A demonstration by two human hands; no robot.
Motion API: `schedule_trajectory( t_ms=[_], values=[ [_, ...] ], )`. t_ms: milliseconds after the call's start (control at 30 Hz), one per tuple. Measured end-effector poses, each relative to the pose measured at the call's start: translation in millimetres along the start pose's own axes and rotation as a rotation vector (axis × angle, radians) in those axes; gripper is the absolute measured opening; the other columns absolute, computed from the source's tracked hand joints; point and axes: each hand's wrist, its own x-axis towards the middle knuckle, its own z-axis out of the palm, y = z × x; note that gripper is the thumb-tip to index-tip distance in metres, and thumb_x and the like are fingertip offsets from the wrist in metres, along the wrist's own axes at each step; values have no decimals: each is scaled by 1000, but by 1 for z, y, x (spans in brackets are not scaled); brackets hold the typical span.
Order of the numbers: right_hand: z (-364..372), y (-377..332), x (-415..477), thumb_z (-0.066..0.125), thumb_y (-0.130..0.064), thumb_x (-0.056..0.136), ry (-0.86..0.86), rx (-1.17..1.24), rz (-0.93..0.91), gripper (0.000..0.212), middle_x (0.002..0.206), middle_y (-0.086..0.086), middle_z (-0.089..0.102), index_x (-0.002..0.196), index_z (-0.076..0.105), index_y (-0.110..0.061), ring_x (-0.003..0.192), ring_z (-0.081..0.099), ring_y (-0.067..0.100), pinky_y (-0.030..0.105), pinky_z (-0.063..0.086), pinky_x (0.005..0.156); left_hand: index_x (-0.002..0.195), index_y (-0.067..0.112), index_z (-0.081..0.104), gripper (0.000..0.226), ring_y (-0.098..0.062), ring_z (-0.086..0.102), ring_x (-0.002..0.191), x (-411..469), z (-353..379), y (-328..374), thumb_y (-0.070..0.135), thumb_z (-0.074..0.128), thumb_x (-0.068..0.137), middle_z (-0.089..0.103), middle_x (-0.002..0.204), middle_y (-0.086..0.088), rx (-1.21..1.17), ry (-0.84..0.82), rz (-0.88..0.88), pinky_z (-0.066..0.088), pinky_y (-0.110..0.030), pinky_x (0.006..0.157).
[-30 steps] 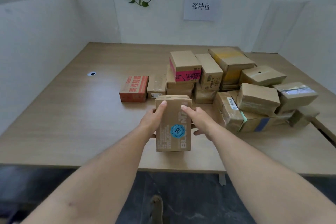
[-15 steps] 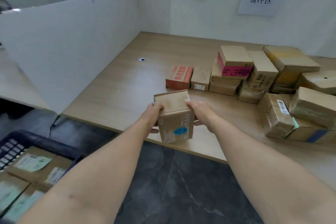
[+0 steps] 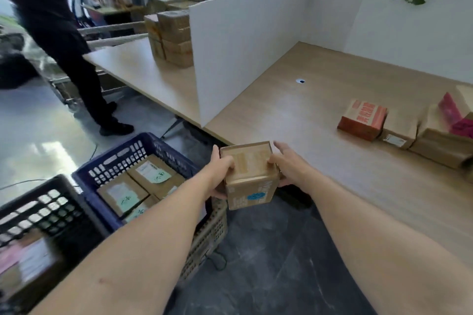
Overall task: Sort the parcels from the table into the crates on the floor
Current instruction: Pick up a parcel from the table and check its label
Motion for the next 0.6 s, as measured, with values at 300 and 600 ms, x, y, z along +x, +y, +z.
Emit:
schedule_trajectory(
  t_ms=[300,600],
  values=[
    [160,-65,13,46,-15,90,-186,-177,-99,56,102,-1,59,140,35,-39,89,64,22,45,59,73,128,34,31,48,-27,60,82,-32,-163,-65,14,43,86,56,104,-13,-85,129,1,59,-44,58],
    [294,-93,25,51,2,88,-287,-344,-153,42,91,1,55,110,40,-32,78,60,19,22,49,45,118,29,34,42,-22,52,90,-51,-272,-129,9,49,84,46,103,-4,-200,308,-35,53,-35,58]
  ],
)
